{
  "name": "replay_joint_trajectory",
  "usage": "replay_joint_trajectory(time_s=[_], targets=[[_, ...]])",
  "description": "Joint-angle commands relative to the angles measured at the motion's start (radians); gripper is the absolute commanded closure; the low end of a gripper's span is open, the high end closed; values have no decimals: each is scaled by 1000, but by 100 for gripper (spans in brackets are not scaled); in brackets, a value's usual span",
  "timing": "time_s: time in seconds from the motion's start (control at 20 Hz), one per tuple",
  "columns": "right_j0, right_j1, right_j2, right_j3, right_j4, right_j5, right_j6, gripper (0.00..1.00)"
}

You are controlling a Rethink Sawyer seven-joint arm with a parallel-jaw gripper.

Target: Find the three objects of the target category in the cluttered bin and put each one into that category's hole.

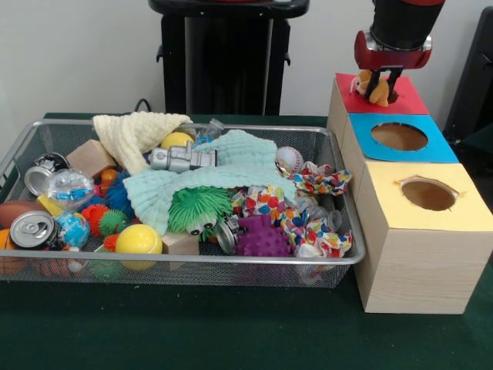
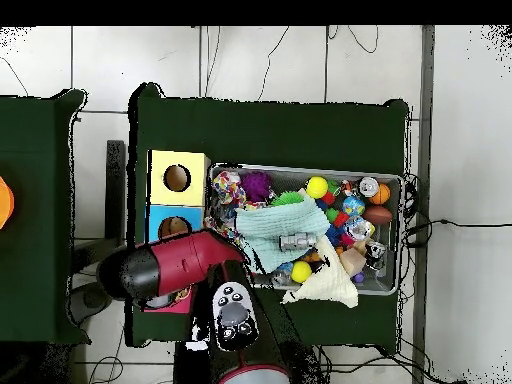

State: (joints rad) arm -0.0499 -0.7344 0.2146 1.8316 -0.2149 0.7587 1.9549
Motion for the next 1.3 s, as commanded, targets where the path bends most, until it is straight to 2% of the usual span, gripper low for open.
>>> replay_joint_trajectory(time_s=[0.05,0.2,0.3,0.55,0.65,0.8,0.85,1.1,1.3], targets=[[2,18,-16,44,25,-101,159,100],[3,-48,-11,80,49,-60,152,100],[6,-61,-14,87,53,-52,149,100],[26,43,-31,39,21,-122,166,100],[47,40,-35,39,30,-119,181,100],[79,-7,-41,53,60,-75,199,100],[83,2,-42,47,62,-78,198,100],[105,135,-76,-18,36,-173,203,100],[117,186,-91,-58,34,-193,192,100]])
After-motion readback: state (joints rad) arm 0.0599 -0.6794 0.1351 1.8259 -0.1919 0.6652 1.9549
